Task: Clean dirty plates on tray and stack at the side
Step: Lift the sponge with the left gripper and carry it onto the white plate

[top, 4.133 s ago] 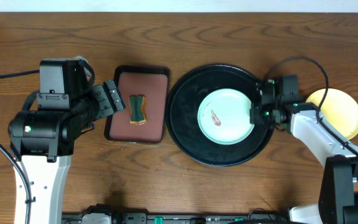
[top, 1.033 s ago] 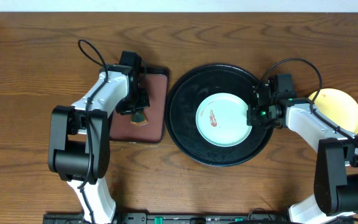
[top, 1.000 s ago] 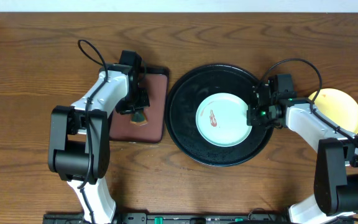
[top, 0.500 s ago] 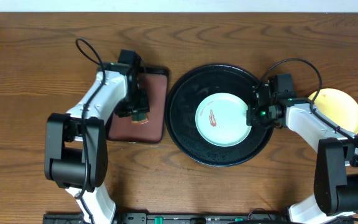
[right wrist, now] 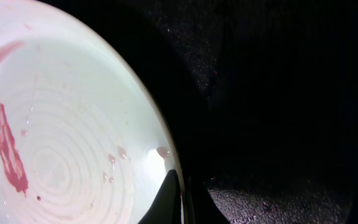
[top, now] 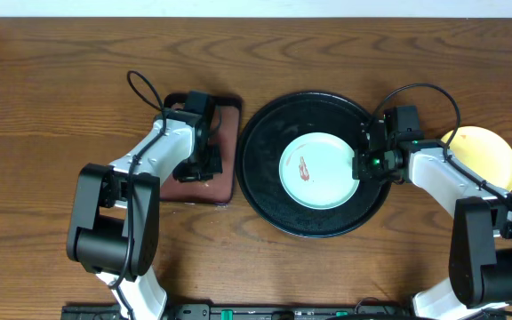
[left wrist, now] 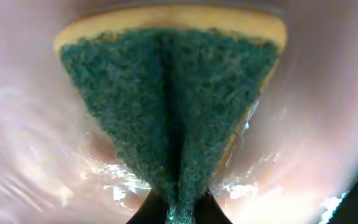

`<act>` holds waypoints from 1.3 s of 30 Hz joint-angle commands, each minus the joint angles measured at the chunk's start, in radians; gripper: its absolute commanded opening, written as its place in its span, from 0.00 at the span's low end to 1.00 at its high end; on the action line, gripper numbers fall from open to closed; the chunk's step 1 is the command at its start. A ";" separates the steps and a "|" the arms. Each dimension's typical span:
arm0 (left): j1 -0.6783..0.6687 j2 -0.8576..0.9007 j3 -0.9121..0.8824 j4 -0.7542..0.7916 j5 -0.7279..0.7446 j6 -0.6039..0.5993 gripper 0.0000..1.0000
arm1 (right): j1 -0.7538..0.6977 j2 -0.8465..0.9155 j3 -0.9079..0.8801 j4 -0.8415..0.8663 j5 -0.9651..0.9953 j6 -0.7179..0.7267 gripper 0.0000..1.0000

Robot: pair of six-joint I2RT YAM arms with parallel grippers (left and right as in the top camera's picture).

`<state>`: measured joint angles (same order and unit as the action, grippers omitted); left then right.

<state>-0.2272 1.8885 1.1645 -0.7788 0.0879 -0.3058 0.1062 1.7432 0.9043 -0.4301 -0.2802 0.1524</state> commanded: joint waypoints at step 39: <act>-0.003 -0.044 0.174 -0.092 -0.043 -0.051 0.61 | 0.005 0.018 -0.003 -0.008 -0.025 0.011 0.01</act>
<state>-0.2264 1.8481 1.3403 -0.8375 0.0460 -0.2886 0.1062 1.7432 0.9043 -0.4301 -0.2829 0.1528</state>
